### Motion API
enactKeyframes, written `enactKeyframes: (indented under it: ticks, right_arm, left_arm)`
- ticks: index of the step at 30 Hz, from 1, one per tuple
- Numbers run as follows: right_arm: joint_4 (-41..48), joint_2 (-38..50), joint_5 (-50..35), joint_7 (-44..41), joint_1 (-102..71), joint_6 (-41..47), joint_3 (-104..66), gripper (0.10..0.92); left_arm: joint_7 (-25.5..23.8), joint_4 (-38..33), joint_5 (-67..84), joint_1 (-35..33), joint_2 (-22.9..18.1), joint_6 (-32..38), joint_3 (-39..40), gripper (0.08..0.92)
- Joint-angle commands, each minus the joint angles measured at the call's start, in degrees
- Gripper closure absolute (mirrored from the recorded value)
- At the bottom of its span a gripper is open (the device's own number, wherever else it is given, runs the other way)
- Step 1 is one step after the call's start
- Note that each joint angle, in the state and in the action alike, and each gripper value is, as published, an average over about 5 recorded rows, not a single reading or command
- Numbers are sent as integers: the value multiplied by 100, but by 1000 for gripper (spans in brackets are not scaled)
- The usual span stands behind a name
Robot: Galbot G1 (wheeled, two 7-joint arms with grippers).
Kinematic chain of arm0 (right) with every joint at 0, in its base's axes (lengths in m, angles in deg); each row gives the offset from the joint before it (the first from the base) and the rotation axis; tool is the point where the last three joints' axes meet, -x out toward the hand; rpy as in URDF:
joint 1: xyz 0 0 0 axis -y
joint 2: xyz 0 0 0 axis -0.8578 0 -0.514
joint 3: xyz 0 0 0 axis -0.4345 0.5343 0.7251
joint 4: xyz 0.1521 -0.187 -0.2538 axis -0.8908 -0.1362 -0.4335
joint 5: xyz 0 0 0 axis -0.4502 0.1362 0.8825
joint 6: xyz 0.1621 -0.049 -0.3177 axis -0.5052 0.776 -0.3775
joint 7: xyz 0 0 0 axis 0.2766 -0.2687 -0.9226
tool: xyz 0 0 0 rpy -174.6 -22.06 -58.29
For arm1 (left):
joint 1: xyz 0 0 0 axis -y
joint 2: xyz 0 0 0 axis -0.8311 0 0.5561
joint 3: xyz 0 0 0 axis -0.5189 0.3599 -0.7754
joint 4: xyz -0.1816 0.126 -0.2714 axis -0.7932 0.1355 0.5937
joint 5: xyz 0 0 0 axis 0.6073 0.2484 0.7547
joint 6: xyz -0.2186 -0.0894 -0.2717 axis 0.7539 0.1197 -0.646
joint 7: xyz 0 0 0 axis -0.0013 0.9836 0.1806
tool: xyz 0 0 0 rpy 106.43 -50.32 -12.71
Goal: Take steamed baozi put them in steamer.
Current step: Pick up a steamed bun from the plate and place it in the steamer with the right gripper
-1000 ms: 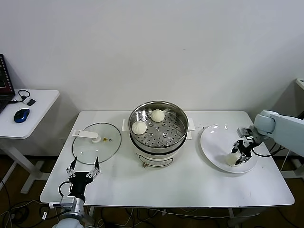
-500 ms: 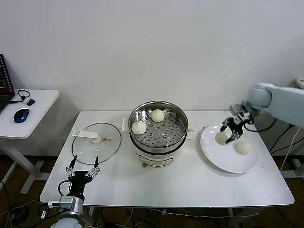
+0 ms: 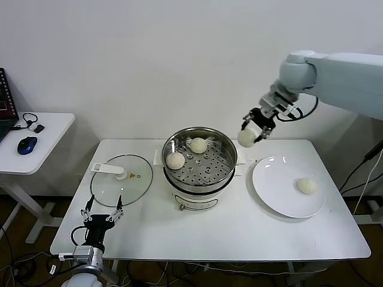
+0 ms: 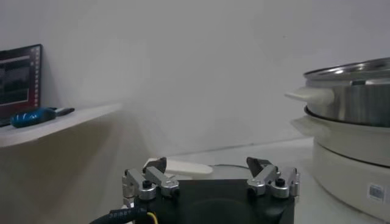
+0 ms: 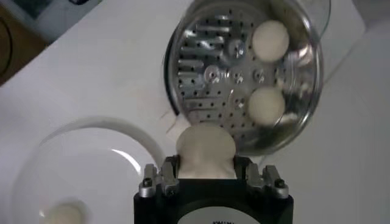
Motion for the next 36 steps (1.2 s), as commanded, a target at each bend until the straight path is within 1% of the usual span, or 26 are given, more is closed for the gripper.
enactKeyframes:
  ticks: [1,4,7,14,21,29,36]
  right_arm:
    - [-249,-991,1349,786,-153,-1150,-426,424]
    - [-133,-1261,1656,910,-512,-1290,-623,423]
    - [-59,-1438,1743,935,-765,-1328,-689,423]
    - [162,-1720,1697,851,-1132,-1417,-664,418]
    - [240,-1828,1628,652,-1339,-1455,-522,406]
    - [282,-1808,1643,526,-1528,-1405,-423,408]
    - [501,-1908,1610,501,-1635,-1432,-434,414]
  left_arm:
    - [9,-2,-9,-2,-28,12,-3,177]
    - [14,-4,-9,-2,-44,9,-13,177]
    - [14,-9,-3,-10,-50,7,-47,177]
    - [14,-3,29,-21,-52,2,-128,177]
    - [13,0,33,-25,-71,3,-156,177]
    - [18,30,45,-21,-80,30,-142,177]
    - [20,59,59,-6,-79,50,-130,177]
